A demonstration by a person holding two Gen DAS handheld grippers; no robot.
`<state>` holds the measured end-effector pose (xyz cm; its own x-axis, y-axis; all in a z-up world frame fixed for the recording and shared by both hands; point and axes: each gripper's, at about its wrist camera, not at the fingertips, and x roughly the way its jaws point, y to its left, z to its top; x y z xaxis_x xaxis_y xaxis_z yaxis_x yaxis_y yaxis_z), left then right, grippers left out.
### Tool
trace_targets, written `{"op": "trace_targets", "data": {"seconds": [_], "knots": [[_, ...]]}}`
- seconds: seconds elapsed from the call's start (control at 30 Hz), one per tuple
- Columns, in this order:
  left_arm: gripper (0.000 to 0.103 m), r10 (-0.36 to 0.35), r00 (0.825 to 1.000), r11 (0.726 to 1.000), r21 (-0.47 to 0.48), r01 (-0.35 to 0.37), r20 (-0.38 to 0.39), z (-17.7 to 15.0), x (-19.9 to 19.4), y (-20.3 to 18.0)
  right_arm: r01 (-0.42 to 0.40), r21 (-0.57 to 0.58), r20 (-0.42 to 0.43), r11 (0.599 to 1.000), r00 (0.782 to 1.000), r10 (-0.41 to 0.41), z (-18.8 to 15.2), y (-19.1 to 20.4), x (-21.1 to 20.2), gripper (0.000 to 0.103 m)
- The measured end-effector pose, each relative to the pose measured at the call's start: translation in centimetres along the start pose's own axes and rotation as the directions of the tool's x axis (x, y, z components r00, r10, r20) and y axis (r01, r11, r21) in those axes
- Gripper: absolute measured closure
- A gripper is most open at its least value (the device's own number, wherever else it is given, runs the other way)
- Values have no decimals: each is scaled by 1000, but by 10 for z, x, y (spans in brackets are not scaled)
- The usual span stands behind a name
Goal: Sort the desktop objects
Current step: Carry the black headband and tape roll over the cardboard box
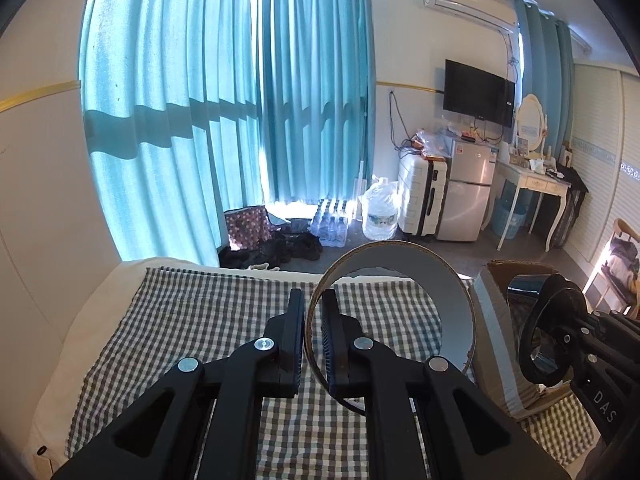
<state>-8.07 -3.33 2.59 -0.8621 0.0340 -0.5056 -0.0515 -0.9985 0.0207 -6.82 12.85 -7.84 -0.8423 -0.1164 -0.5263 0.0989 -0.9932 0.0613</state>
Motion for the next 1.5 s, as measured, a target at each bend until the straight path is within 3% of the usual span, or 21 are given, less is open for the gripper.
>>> {"op": "trace_targets", "data": {"seconds": [0.73,1.5], "knots": [[94,-119,993,990,72,120,-8,4,12,-106,129,85,16,988,991,-130,-7,-102,-26,94],[94,-258,963,949,168,267,-73,-2,46,-236,283,207,-15,937,958,-286,-34,-225,-49,94]]}}
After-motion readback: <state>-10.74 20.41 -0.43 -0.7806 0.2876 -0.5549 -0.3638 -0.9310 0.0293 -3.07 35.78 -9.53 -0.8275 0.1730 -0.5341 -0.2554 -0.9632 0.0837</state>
